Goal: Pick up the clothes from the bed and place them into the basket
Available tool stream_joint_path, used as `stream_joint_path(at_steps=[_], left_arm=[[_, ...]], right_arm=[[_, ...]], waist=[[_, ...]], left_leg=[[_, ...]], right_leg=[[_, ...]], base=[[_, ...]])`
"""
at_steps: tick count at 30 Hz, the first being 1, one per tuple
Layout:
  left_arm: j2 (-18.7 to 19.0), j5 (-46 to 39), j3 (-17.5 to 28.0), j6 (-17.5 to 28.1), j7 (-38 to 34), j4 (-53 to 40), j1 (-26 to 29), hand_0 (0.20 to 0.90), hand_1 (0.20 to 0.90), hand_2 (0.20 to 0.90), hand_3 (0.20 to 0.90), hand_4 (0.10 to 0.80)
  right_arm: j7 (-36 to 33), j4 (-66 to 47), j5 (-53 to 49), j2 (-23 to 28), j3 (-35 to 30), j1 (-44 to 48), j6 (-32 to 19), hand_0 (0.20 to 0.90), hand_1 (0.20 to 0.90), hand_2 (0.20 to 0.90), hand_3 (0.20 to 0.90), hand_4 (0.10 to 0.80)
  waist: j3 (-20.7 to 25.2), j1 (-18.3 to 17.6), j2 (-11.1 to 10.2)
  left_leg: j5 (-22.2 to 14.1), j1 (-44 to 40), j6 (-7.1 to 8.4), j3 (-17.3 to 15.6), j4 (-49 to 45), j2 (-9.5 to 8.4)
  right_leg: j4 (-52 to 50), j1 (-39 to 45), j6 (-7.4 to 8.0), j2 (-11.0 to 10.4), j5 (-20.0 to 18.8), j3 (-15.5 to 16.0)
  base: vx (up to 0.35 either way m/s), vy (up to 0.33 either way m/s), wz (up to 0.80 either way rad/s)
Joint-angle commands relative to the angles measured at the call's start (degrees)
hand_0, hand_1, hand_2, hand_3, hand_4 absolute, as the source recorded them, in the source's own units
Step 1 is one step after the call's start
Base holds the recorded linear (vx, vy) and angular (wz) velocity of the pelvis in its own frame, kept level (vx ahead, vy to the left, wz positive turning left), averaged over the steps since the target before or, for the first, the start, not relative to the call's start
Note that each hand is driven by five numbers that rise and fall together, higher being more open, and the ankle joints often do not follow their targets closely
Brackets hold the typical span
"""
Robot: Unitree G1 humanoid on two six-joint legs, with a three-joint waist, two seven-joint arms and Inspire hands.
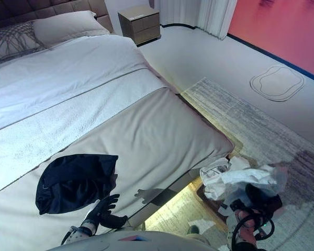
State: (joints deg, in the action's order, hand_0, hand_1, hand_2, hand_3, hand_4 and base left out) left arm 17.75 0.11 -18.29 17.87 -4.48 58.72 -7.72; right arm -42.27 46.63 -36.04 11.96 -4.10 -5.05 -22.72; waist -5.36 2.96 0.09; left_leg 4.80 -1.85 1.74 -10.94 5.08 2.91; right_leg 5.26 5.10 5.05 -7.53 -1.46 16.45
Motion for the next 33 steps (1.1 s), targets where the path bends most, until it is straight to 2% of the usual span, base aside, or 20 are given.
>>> stream_joint_path(at_steps=[1, 6, 11, 14, 17, 18, 20, 27, 31, 32, 33], left_arm=[[2.1, -0.5, -2.8, 2.8, -0.8, 1.0, 5.3, 0.900, 0.900, 0.900, 0.900, 0.800], [1.8, -3.3, -5.8, 4.7, -1.5, 0.3, 9.7, 0.900, 0.900, 0.900, 0.900, 0.800], [1.5, -4.7, -7.8, 6.1, -1.2, -0.9, 11.9, 0.900, 0.900, 0.900, 0.900, 0.800], [2.0, -6.0, -8.4, 6.6, -0.4, -2.1, 12.9, 0.900, 0.900, 0.900, 0.900, 0.800], [2.2, -7.8, -10.3, 7.9, -1.1, -4.1, 13.8, 0.900, 0.900, 0.900, 0.900, 0.800], [2.1, -7.8, -10.3, 7.9, -1.2, -4.2, 13.8, 0.900, 0.900, 0.900, 0.900, 0.800], [2.8, -8.4, -10.7, 8.0, -2.0, -6.2, 14.1, 0.900, 0.900, 0.900, 0.900, 0.800], [3.9, -9.5, -10.5, 8.4, -2.8, -10.1, 14.2, 0.900, 0.900, 0.900, 0.900, 0.800], [4.5, -10.8, -10.8, 8.9, -2.5, -12.7, 13.2, 0.900, 0.900, 0.900, 0.900, 0.800], [4.5, -11.3, -10.7, 8.9, -2.3, -12.9, 13.0, 0.900, 0.900, 0.900, 0.900, 0.800], [4.5, -12.1, -10.5, 9.1, -1.8, -13.4, 13.0, 0.900, 0.900, 0.900, 0.900, 0.800]], right_arm=[[0.5, -1.3, -0.2, 6.5, -3.2, 7.7, -6.7, 0.300, 0.300, 0.300, 0.200, 0.100], [-0.4, 3.2, -2.5, 10.7, -2.5, 15.1, -6.6, 0.300, 0.300, 0.300, 0.200, 0.100], [-2.5, 5.8, -2.9, 15.0, -2.9, 20.7, -7.2, 0.300, 0.300, 0.300, 0.200, 0.100], [-3.3, 6.9, -3.8, 17.8, -3.4, 24.7, -5.7, 0.300, 0.300, 0.300, 0.200, 0.100], [-1.8, 10.4, -4.8, 23.8, -3.2, 30.9, -3.1, 0.300, 0.300, 0.300, 0.200, 0.100], [-1.7, 10.6, -4.8, 24.0, -3.1, 31.3, -2.9, 0.300, 0.300, 0.300, 0.200, 0.100], [-0.8, 12.6, -4.5, 27.3, -2.3, 35.4, 0.1, 0.300, 0.300, 0.300, 0.200, 0.100], [-2.0, 14.9, -3.3, 30.4, -0.4, 41.4, 2.6, 0.300, 0.300, 0.300, 0.200, 0.100], [-2.9, 15.4, -1.7, 31.2, 0.8, 43.0, 5.9, 0.300, 0.300, 0.300, 0.200, 0.100], [-2.9, 15.8, -2.0, 31.5, 1.0, 43.2, 6.3, 0.825, 0.825, 0.825, 0.812, 0.712], [-2.9, 16.4, -2.2, 31.9, 1.0, 43.5, 7.2, 0.900, 0.900, 0.900, 0.900, 0.800]], waist=[[-3.5, 2.2, 2.3], [-8.8, 3.2, 5.1], [-12.5, 4.1, 7.5], [-14.1, 4.2, 8.8], [-17.3, 4.4, 10.8], [-17.4, 4.4, 10.9], [-19.4, 4.7, 11.7], [-22.5, 5.2, 13.2], [-23.8, 4.9, 14.4], [-23.9, 5.0, 14.6], [-24.1, 5.0, 14.8]], left_leg=[[-2.6, 2.2, -0.07, 6.0, -0.1, -1.88], [-0.9, 7.5, -0.15, 7.8, -1.2, -2.77], [-0.2, 11.8, 0.07, 9.1, -3.5, -3.73], [0.2, 14.8, 0.19, 9.4, -5.2, -4.07], [-0.1, 19.9, 0.17, 9.4, -9.7, -5.23], [-0.2, 20.3, 0.14, 9.4, -10.0, -5.27], [-0.5, 24.3, -0.24, 9.0, -13.7, -6.24], [-1.9, 31.4, -1.60, 8.6, -20.9, -7.45], [-2.4, 33.7, -2.03, 7.9, -23.4, -7.61], [-2.6, 34.1, -2.05, 7.7, -23.9, -7.62], [-2.7, 34.5, -2.11, 7.7, -24.3, -7.70]], right_leg=[[-5.3, -3.2, 0.38, -0.6, 0.6, 2.4], [-8.2, -8.8, -0.52, -1.6, 0.7, 3.0], [-10.1, -12.1, -1.10, -2.3, 0.9, 3.9], [-11.6, -14.9, -1.29, -2.8, 0.9, 4.4], [-15.5, -20.0, -1.52, -3.8, 1.5, 4.4], [-15.8, -20.4, -1.52, -3.9, 1.6, 4.4], [-18.7, -24.4, -1.56, -4.6, 1.7, 4.2], [-27.0, -32.8, -2.37, -6.0, 3.4, 2.9], [-30.4, -36.1, -2.90, -6.6, 4.4, 1.4], [-31.2, -36.7, -2.93, -6.9, 4.8, 1.2], [-32.0, -37.4, -2.94, -7.2, 5.0, 1.0]], base=[[-0.241, 0.051, 0.03], [-0.219, 0.021, 0.07], [-0.107, -0.018, 0.12], [-0.110, -0.004, 0.14], [-0.120, 0.018, 0.02], [-0.099, 0.005, 0.01], [-0.141, -0.017, 0.01], [-0.061, 0.001, 0.06], [-0.028, 0.059, -0.03], [-0.019, 0.034, -0.10], [-0.022, 0.030, -0.04]])
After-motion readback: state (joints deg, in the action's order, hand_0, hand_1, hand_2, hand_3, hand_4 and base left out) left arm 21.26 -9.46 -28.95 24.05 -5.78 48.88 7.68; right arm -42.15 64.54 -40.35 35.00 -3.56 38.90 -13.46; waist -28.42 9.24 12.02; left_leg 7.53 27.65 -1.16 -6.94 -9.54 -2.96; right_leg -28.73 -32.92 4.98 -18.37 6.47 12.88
